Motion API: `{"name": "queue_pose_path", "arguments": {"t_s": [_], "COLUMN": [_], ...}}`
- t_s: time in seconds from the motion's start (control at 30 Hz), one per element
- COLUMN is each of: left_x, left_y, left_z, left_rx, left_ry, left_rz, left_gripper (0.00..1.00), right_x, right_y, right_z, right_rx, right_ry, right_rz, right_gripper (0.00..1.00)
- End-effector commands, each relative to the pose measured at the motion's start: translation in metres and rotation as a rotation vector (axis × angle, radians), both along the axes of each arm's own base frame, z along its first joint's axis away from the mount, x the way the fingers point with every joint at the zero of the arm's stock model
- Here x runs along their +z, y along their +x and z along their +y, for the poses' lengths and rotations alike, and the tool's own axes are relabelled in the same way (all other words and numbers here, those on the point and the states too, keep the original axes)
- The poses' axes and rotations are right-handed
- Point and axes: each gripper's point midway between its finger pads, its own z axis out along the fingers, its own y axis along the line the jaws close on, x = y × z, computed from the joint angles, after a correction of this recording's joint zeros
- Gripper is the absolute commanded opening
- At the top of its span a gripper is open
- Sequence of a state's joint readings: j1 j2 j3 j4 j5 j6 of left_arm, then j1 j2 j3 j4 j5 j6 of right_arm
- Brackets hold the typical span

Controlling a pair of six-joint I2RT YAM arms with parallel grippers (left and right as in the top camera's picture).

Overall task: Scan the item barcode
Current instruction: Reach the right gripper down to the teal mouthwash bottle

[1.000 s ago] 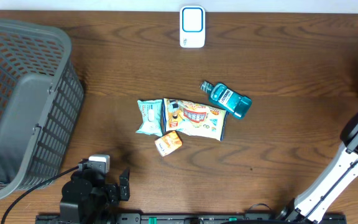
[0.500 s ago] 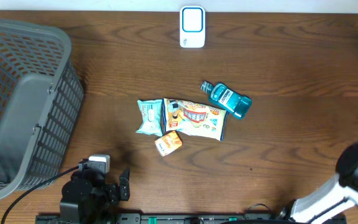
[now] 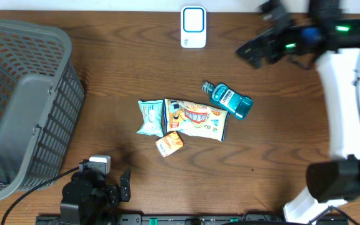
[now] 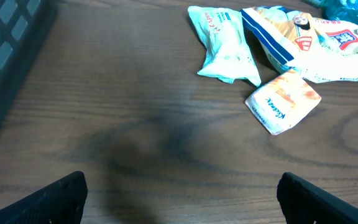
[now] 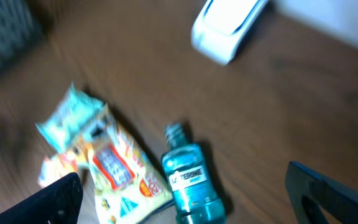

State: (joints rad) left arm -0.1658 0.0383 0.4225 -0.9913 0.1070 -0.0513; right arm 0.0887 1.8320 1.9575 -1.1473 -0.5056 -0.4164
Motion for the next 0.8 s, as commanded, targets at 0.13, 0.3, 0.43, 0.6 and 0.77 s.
{"name": "queue_pose_path", "arguments": {"t_s": [0.13,0.3,0.43,0.6,0.77], "left_x": [0.001,0.001,0.001,0.001,0.001], "left_y": [-0.001,-0.001,-0.001,-0.001,-0.001], "left_z": [-0.003,-0.003,-0.003,-0.003,-0.003], "left_rx": [-0.017,-0.017,-0.017,-0.017,-0.017], "left_ry": [-0.004,-0.004,-0.004,-0.004,-0.004], "left_rz": [-0.003,-0.003,-0.003,-0.003,-0.003], "left_gripper": [0.98,0.98,0.98,0.98,0.98], "right_x": [-0.114,-0.156,-0.184,-0.217,-0.241], "right_y": [-0.001,-0.007,-0.014,-0.011,-0.016], "right_z": [0.044,0.05,0.043,0.037,0.038], "right_rx": [0.172,0.199,0.214,0.21,0.226], "right_ry": [-0.258,-0.295,-0.341,-0.39,-0.412], "right_rz": [0.164,0.269,0.349,0.398,0.447], "right_gripper": [0.99,0.99,0.99,0.99,0.99]}}
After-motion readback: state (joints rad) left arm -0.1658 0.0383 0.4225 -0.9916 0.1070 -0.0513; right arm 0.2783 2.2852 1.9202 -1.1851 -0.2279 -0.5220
